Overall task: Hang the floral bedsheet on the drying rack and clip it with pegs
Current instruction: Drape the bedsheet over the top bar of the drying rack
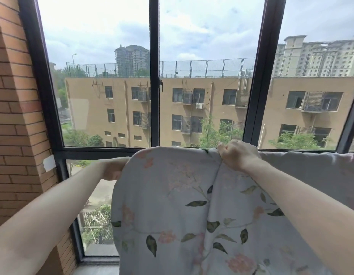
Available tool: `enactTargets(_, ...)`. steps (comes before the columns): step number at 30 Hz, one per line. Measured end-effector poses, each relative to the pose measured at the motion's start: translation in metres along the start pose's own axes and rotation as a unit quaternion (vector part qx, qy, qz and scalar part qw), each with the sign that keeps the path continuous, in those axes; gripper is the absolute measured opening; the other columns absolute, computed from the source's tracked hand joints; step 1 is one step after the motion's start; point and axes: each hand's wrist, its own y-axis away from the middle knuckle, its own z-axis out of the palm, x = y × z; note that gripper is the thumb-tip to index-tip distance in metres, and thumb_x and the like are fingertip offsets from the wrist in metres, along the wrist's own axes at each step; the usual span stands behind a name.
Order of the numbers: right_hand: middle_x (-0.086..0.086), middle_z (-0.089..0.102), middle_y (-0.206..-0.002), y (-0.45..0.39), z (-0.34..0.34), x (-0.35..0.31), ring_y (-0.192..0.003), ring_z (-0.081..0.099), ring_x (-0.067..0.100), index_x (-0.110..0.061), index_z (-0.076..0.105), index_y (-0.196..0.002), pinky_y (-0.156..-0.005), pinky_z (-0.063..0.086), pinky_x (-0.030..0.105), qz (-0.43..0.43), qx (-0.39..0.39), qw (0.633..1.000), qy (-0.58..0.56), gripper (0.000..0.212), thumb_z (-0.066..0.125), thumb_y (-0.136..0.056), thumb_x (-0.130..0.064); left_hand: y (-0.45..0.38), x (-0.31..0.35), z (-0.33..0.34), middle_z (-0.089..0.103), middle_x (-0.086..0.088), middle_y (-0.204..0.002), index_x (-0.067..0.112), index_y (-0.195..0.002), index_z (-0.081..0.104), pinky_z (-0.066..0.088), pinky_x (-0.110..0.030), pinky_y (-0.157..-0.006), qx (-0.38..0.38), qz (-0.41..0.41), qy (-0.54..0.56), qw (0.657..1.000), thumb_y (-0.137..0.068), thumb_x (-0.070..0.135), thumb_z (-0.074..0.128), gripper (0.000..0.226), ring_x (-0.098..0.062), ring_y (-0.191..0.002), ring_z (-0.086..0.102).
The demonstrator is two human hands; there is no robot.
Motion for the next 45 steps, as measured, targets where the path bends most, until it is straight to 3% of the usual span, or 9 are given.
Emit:
enactTargets(4, 0.016, 0.069, -0.112, -0.003, 0.0, -0.008, -0.099, 0.062, 0.035, -0.015, 0.068, -0.089, -0.083, 0.046, 0.041, -0.017, -0.002, 1.0, 0.005, 0.064, 0.018, -0.105, -0.052, 0.03, 0.083, 0.016, 0.075, -0.017, -0.11, 0.005, -0.101, 0.077, 0.045, -0.046, -0.099, 0.084, 0.128, 0.078, 0.985, -0.096, 0.039, 0.055, 0.041, -0.032, -0.105, 0.065)
enactTargets(7, 0.015, 0.069, -0.111, -0.005, 0.002, -0.013, -0.102, 0.062, 0.036, -0.018, 0.063, -0.089, -0.088, 0.048, 0.043, -0.027, -0.008, 1.0, 0.009, 0.06, 0.016, -0.105, -0.053, 0.041, 0.13, 0.051, 0.079, -0.007, -0.101, 0.019, -0.087, 0.08, 0.051, -0.046, -0.1, 0.121, 0.194, -0.084, 0.97, -0.096, 0.045, 0.061, 0.033, -0.028, -0.099, 0.071)
enactTargets(11, 0.01, 0.067, -0.096, -0.003, -0.001, -0.011, -0.096, 0.062, 0.034, -0.019, 0.055, -0.073, -0.086, 0.048, 0.043, -0.023, -0.019, 1.0, -0.006, 0.059, 0.018, -0.106, -0.052, 0.033, 0.134, 0.103, 0.061, 0.014, -0.123, 0.038, -0.108, 0.069, 0.054, -0.041, -0.091, 0.196, 0.236, -0.445, 0.841, -0.093, 0.072, 0.051, 0.041, -0.013, -0.101, 0.062)
enactTargets(17, -0.002, 0.059, -0.069, 0.011, -0.002, 0.015, -0.073, 0.059, 0.027, -0.019, 0.048, -0.06, -0.065, 0.041, 0.038, -0.018, -0.004, 0.995, -0.099, 0.062, 0.027, -0.106, -0.055, 0.006, 0.108, 0.134, 0.06, 0.01, -0.074, 0.028, -0.078, 0.053, 0.039, -0.035, -0.064, 0.333, 0.246, -0.512, 0.752, -0.097, 0.072, 0.039, 0.049, -0.016, -0.07, 0.059)
enactTargets(24, 0.002, 0.064, -0.079, 0.017, -0.016, 0.09, -0.084, 0.062, 0.029, -0.022, 0.057, -0.063, -0.073, 0.042, 0.038, 0.097, -0.019, 0.992, -0.074, 0.063, 0.024, -0.106, -0.055, 0.001, 0.113, 0.132, 0.058, 0.01, -0.066, 0.027, -0.067, 0.053, 0.04, -0.032, -0.061, 0.356, 0.254, -0.507, 0.743, -0.094, 0.073, 0.043, 0.054, -0.011, -0.063, 0.055)
enactTargets(30, 0.019, 0.06, -0.14, 0.009, -0.017, 0.129, -0.123, 0.056, 0.036, -0.014, 0.067, -0.124, -0.096, 0.042, 0.041, 0.162, -0.034, 0.985, -0.048, 0.056, 0.026, -0.106, -0.046, -0.005, 0.114, 0.134, 0.058, 0.008, -0.063, 0.028, -0.063, 0.051, 0.041, -0.032, -0.062, 0.357, 0.258, -0.49, 0.752, -0.095, 0.071, 0.046, 0.053, -0.011, -0.061, 0.054)
enactTargets(34, 0.02, 0.065, -0.129, 0.002, -0.005, 0.123, -0.109, 0.058, 0.036, -0.012, 0.067, -0.103, -0.086, 0.04, 0.04, 0.157, -0.038, 0.986, -0.044, 0.053, 0.026, -0.104, -0.046, -0.012, 0.109, 0.123, 0.062, 0.005, -0.068, 0.026, -0.068, 0.056, 0.043, -0.033, -0.062, 0.36, 0.212, -0.502, 0.757, -0.089, 0.083, 0.038, 0.063, -0.016, -0.066, 0.058)
enactTargets(39, 0.022, 0.062, -0.133, -0.004, -0.001, 0.115, -0.116, 0.059, 0.038, -0.007, 0.07, -0.119, -0.093, 0.044, 0.041, 0.162, -0.038, 0.985, -0.043, 0.063, 0.025, -0.104, -0.047, -0.015, 0.126, 0.136, 0.065, 0.003, -0.088, 0.028, -0.09, 0.057, 0.048, -0.036, -0.071, 0.281, 0.158, -0.525, 0.787, -0.087, 0.088, 0.031, 0.065, -0.017, -0.08, 0.06)
enactTargets(45, 0.021, 0.065, -0.127, -0.009, 0.001, 0.11, -0.11, 0.059, 0.036, -0.017, 0.068, -0.098, -0.096, 0.048, 0.042, 0.154, -0.045, 0.985, -0.059, 0.054, 0.025, -0.102, -0.049, -0.048, 0.181, 0.215, 0.055, 0.002, -0.14, 0.033, -0.142, 0.045, 0.048, -0.041, -0.094, 0.173, 0.289, -0.491, 0.803, -0.093, 0.073, 0.048, 0.063, -0.021, -0.118, 0.056)
